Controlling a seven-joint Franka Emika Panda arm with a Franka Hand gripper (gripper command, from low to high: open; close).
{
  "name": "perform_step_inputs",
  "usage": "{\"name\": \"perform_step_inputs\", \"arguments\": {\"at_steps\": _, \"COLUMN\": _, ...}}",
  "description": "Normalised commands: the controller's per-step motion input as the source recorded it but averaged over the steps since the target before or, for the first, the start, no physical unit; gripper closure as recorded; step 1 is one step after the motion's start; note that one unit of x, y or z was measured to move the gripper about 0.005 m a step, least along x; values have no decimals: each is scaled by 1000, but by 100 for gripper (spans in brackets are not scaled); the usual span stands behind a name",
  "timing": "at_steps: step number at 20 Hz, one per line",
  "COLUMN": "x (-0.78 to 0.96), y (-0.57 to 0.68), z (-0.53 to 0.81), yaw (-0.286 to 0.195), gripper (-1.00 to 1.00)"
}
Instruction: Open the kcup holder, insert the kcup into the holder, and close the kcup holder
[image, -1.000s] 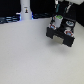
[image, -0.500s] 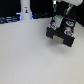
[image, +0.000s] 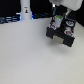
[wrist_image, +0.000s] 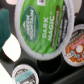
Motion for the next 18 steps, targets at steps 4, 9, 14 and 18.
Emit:
{"name": "perform_step_inputs", "arguments": {"at_steps": 4, "x": 91, "y": 0, "z": -91, "yaw": -64, "gripper": -100}}
{"name": "perform_step_inputs", "arguments": {"at_steps": 9, "x": 9, "y": 0, "z": 2, "yaw": -51, "gripper": 100}}
{"name": "perform_step_inputs", "arguments": {"at_steps": 14, "x": 1, "y": 0, "z": 34, "yaw": -50, "gripper": 100}}
{"name": "perform_step_inputs", "arguments": {"at_steps": 18, "x": 28, "y": 0, "z": 50, "yaw": -47, "gripper": 100}}
